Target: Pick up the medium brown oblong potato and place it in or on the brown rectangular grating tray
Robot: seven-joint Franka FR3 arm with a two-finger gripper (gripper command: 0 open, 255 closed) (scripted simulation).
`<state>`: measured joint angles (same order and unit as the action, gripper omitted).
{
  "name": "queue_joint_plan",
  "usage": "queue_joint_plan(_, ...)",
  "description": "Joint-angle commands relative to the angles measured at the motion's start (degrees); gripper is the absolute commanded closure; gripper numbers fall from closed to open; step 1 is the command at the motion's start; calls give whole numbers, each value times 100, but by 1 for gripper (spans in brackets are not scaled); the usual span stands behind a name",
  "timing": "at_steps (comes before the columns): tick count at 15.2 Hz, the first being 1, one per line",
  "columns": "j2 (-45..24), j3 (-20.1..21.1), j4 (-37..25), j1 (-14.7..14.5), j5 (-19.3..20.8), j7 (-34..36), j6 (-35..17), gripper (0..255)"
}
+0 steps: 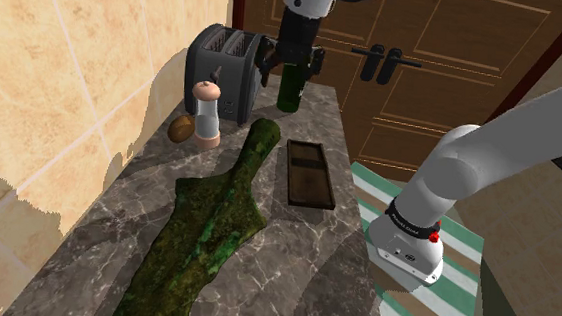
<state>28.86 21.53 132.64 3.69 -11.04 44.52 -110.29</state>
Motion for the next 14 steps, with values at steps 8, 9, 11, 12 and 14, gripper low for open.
queue_joint_plan(8, -2295, 1267, -1375, 419, 1033, 2624, -485, 0)
queue_joint_plan(9, -2598, 1355, -1580, 420, 1236, 2942, -482, 0)
queue_joint_plan(11, -3220, 1462, -2022, 355, 1664, 3570, -433, 0)
queue_joint_plan(12, -3534, 1484, -2260, 293, 1878, 3871, -387, 0)
queue_joint_plan(14, -4155, 1454, -2770, 103, 2276, 4422, -257, 0)
